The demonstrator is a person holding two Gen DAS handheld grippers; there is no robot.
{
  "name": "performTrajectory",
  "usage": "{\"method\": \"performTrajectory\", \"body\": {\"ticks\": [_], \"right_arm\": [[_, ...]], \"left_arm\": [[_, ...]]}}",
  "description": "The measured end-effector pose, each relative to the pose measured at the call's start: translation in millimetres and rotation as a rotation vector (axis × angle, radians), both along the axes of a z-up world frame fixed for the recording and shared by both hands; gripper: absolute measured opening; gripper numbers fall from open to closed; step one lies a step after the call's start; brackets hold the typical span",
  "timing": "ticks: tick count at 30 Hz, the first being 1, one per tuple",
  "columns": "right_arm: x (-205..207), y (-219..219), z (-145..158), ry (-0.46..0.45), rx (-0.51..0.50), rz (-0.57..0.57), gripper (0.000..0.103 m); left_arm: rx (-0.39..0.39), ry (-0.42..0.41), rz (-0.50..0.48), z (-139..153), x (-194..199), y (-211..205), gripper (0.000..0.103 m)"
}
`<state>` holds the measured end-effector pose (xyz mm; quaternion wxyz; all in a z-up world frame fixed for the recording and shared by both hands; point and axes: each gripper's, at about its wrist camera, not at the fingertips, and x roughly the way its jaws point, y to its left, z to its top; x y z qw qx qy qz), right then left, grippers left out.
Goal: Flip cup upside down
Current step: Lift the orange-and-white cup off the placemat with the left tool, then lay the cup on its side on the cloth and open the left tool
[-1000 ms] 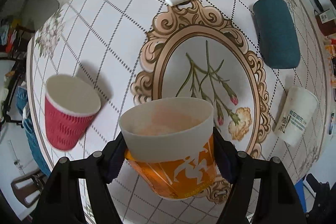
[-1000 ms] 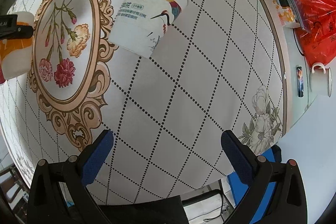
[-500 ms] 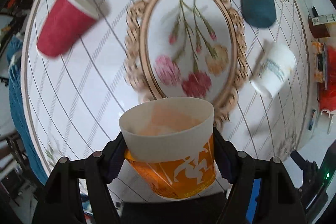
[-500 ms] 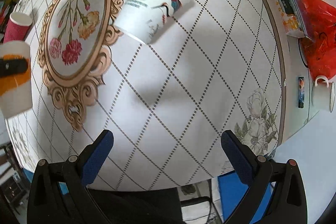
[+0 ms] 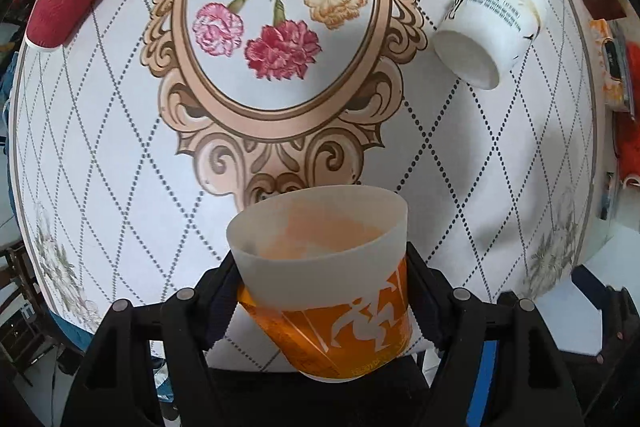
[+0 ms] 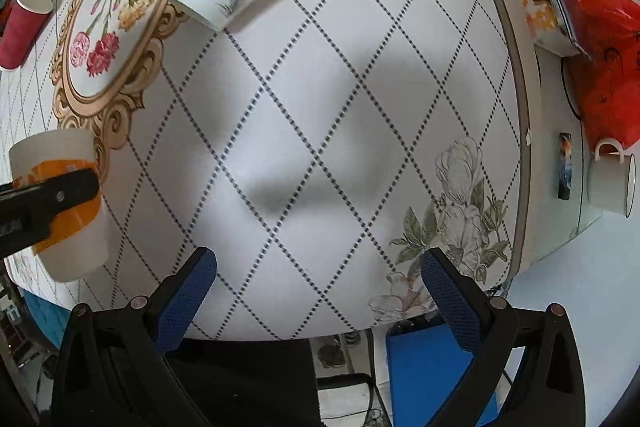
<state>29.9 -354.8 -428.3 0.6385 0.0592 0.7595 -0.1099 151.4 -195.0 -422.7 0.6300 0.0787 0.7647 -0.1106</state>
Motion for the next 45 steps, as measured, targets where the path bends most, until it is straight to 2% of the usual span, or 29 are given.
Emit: {"method": "performTrajectory", "body": {"ticks": [3, 9, 11, 13, 17, 18, 19, 20, 22, 27, 33, 37, 41, 45], "right_arm": [[-19, -15, -7, 0.003, 0.000, 0.004, 0.103], [-28, -33, -13, 0.009, -0.003, 0.002, 0.103], [-30, -38, -14, 0.010, -0.001, 0.001, 0.103], [-28, -39, -16, 0.010, -0.001, 0.001, 0.103], [-8, -29, -15, 0.011, -0.002, -0.003, 0.103], [-7, -25, -15, 0.010, -0.003, -0.004, 0.103], [-2, -23, -12, 0.011, -0.003, -0.006, 0.103], [-2, -24, -12, 0.010, -0.003, -0.008, 0.103], [3, -25, -11, 0.009, -0.003, -0.010, 0.103], [5, -27, -3, -0.010, 0.018, -0.019, 0.103], [11, -20, 16, -0.069, 0.101, -0.026, 0.103], [16, -8, 32, -0.100, 0.182, -0.020, 0.103], [20, 14, 45, -0.118, 0.223, 0.029, 0.103], [26, 39, 55, -0.120, 0.255, 0.080, 0.103]], "left_arm": [[0.014, -0.011, 0.012, -11, -4, -9, 0.072], [0.017, 0.013, 0.030, -30, -14, -19, 0.074], [0.026, 0.017, 0.015, -22, -9, -8, 0.074], [0.025, 0.012, 0.004, -31, -15, -15, 0.074], [0.009, 0.010, 0.019, -29, -10, -14, 0.075], [0.004, 0.011, 0.025, -29, -10, -14, 0.077], [-0.003, 0.011, 0.032, -28, -9, -13, 0.085], [-0.008, 0.008, 0.035, -26, -6, -12, 0.090], [-0.011, -0.003, 0.038, -24, -5, -10, 0.090], [-0.035, -0.036, 0.077, -5, 0, -1, 0.091], [-0.056, -0.132, 0.154, 39, 3, 26, 0.091], [-0.018, -0.199, 0.204, 65, -3, 56, 0.091], [0.011, -0.212, 0.250, 87, -15, 93, 0.091], [0.044, -0.208, 0.290, 89, -28, 122, 0.091]]}}
